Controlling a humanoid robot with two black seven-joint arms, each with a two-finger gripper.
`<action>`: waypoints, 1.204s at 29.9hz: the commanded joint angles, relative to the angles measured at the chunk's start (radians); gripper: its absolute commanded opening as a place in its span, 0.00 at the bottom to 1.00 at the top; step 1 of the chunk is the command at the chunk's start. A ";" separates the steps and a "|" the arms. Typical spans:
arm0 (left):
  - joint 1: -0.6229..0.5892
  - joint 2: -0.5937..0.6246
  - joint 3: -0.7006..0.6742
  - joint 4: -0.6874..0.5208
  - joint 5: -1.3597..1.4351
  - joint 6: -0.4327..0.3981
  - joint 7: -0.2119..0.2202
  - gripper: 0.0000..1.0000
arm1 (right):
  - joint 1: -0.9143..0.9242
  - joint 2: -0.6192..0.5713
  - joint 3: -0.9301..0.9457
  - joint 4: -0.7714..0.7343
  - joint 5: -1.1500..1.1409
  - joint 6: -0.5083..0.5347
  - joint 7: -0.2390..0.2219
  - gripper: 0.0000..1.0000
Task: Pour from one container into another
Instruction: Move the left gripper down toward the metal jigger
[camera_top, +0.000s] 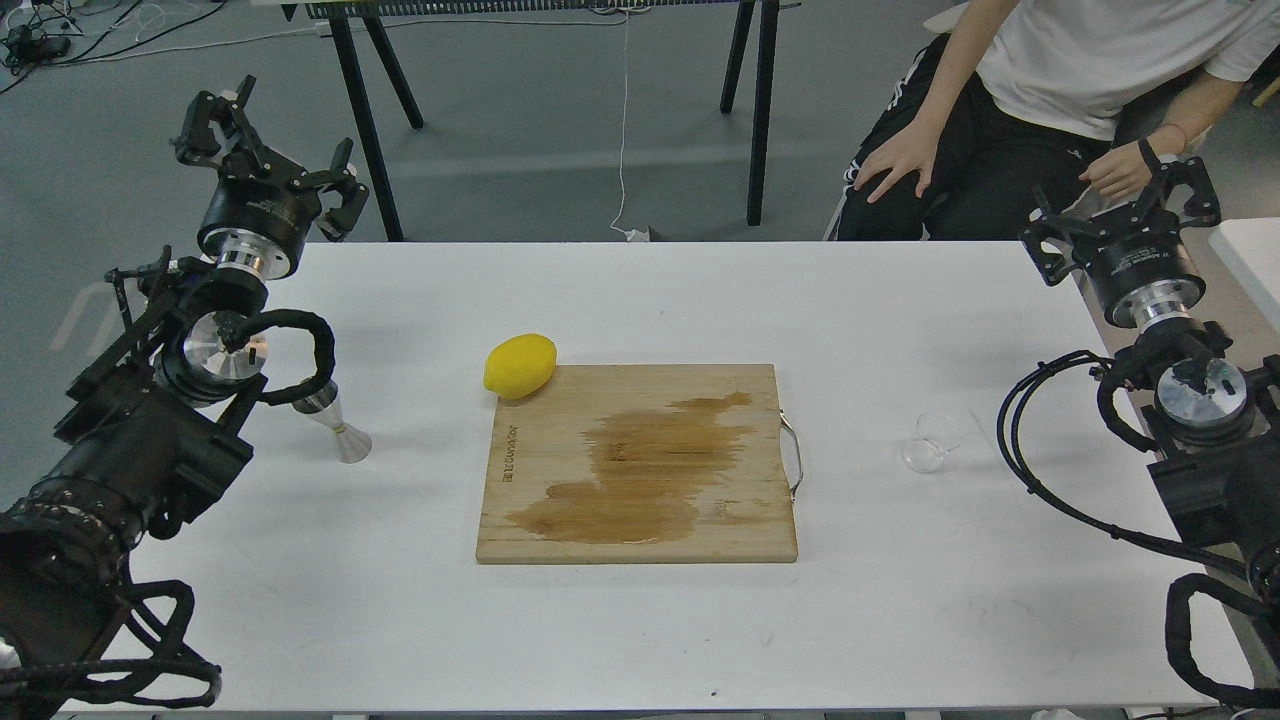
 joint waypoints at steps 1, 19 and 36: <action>0.000 -0.001 0.002 -0.005 0.001 -0.008 -0.009 1.00 | 0.000 -0.007 -0.005 0.000 -0.002 0.000 -0.001 1.00; 0.112 0.524 0.334 -0.630 0.161 0.136 -0.092 1.00 | -0.015 -0.030 0.003 0.029 0.000 0.000 0.002 1.00; 0.543 0.851 0.365 -1.036 1.213 0.584 -0.083 0.98 | -0.055 -0.027 0.005 0.029 0.000 0.000 0.002 1.00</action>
